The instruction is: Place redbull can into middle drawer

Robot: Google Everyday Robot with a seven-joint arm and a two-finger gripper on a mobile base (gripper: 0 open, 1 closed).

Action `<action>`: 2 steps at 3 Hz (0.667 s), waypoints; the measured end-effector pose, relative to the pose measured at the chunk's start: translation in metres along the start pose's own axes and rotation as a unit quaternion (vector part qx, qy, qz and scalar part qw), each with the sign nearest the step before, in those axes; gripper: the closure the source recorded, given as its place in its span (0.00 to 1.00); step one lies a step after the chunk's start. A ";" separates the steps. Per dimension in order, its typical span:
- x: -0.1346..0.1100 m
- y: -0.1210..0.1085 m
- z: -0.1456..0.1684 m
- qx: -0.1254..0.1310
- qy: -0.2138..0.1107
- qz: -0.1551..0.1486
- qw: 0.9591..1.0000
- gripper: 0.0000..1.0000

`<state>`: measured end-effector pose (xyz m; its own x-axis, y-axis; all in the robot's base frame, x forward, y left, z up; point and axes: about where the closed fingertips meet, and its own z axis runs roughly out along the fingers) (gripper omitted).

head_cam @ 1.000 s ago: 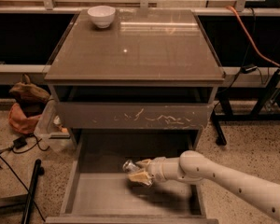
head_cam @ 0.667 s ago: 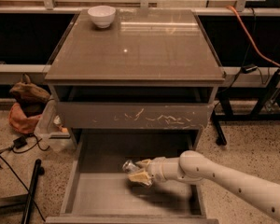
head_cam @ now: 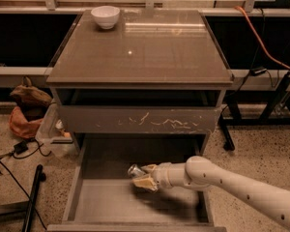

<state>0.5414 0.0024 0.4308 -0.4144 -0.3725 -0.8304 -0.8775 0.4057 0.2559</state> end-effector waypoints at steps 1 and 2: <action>0.000 0.000 0.000 0.000 0.000 0.000 1.000 0.17; 0.000 0.000 0.000 0.000 0.000 0.000 1.000 0.00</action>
Offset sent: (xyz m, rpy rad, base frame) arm 0.0000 0.0000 0.0000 0.0000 0.0000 0.0000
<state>0.5414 0.0026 0.4307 -0.4144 -0.3725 -0.8304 -0.8775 0.4054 0.2560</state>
